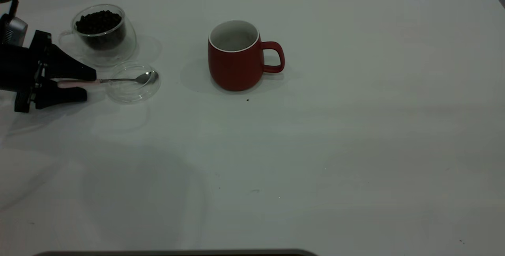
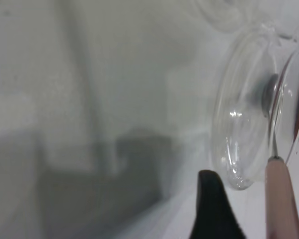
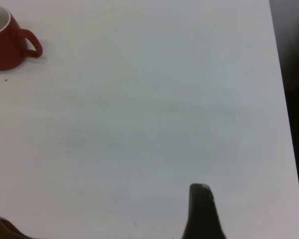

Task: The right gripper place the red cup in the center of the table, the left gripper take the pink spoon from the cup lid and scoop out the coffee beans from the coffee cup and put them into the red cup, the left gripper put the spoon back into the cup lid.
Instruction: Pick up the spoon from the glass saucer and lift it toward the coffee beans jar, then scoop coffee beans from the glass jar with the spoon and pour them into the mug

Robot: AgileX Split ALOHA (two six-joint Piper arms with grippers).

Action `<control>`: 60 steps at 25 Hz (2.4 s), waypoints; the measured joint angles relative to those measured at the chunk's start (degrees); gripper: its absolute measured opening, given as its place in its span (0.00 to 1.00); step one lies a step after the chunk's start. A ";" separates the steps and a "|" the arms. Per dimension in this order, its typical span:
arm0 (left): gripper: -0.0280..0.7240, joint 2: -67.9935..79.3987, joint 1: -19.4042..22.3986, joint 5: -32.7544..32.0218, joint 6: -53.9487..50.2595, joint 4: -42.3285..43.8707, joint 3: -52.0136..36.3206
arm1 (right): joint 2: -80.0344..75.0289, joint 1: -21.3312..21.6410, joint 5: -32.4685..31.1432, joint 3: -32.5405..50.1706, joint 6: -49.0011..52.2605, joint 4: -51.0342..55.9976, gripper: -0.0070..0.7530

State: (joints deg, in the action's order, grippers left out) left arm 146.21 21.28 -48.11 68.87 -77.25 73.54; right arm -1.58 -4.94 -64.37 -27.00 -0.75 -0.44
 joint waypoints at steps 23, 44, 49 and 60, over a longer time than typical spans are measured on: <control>0.30 0.00 0.76 -3.85 -1.20 -0.10 0.00 | 0.00 0.00 0.00 0.00 0.00 0.00 0.74; 0.19 -8.86 0.76 -5.49 -5.53 10.71 0.00 | 0.00 0.00 0.00 0.00 0.06 0.00 0.74; 0.19 -13.76 0.76 -7.29 -5.99 12.13 0.06 | 0.00 0.00 0.00 0.00 0.06 0.00 0.74; 0.19 -18.10 2.76 -3.86 -4.25 11.60 7.40 | 0.00 0.00 0.00 0.00 0.06 0.00 0.74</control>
State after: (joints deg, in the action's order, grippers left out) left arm 128.11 24.04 -51.97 64.62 -65.65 80.94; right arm -1.58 -4.94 -64.37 -27.00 -0.69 -0.44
